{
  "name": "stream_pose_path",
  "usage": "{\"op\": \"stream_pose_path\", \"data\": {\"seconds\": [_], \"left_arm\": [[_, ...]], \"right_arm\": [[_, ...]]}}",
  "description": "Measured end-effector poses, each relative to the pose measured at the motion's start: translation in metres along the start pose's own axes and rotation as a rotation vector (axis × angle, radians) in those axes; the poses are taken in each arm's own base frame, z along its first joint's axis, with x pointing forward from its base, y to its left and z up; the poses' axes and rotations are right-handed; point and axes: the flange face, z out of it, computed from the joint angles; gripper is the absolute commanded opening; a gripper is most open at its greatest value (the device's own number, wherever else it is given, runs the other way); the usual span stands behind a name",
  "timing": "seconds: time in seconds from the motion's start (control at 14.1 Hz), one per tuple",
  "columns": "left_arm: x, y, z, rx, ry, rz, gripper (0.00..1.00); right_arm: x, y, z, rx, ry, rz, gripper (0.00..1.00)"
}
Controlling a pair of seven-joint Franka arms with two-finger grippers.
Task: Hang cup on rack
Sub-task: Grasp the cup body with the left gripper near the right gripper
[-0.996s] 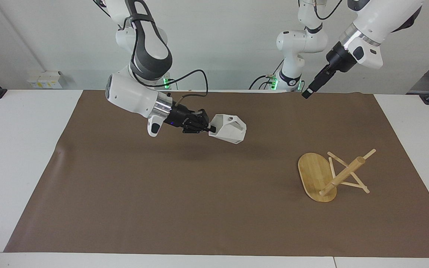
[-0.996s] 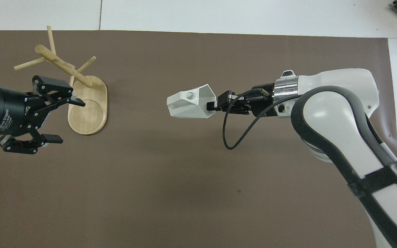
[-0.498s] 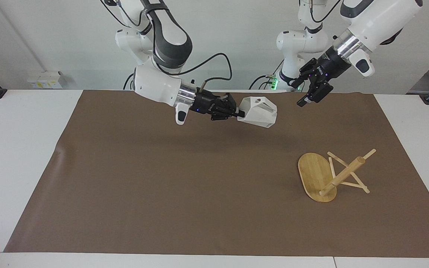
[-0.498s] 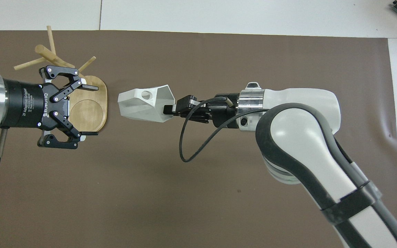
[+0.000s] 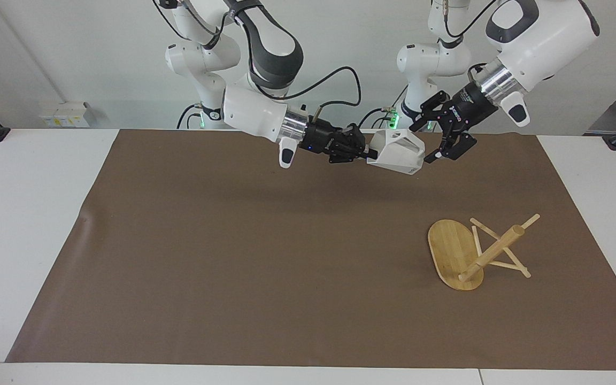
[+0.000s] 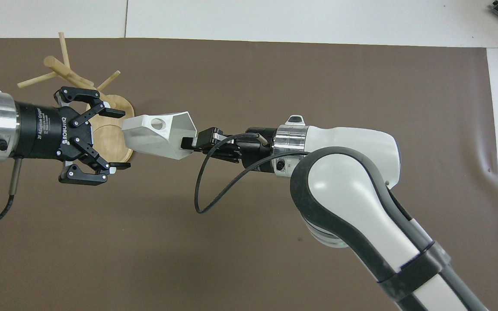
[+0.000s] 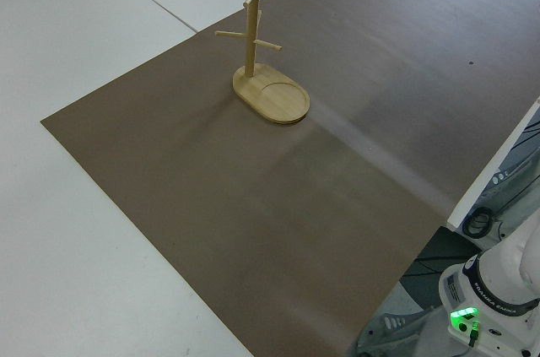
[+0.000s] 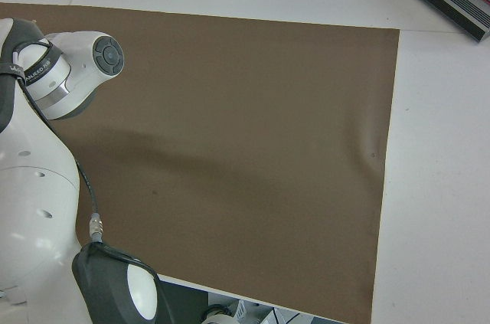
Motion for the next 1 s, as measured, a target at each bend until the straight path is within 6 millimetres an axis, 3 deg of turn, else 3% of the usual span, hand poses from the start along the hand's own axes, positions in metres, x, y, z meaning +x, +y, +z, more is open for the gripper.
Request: {"op": "stream_pose_path", "data": {"seconds": [0.36, 1.0], "left_arm": [[0.005, 0.003, 0.0, 0.0, 0.001, -0.02, 1.0], [0.011, 0.013, 0.029, 0.046, 0.0, -0.05, 1.0]], "right_arm": [[0.001, 0.0, -0.001, 0.0, 0.002, -0.013, 0.0], [0.0, 0.001, 0.0, -0.001, 0.0, -0.04, 0.0]]}}
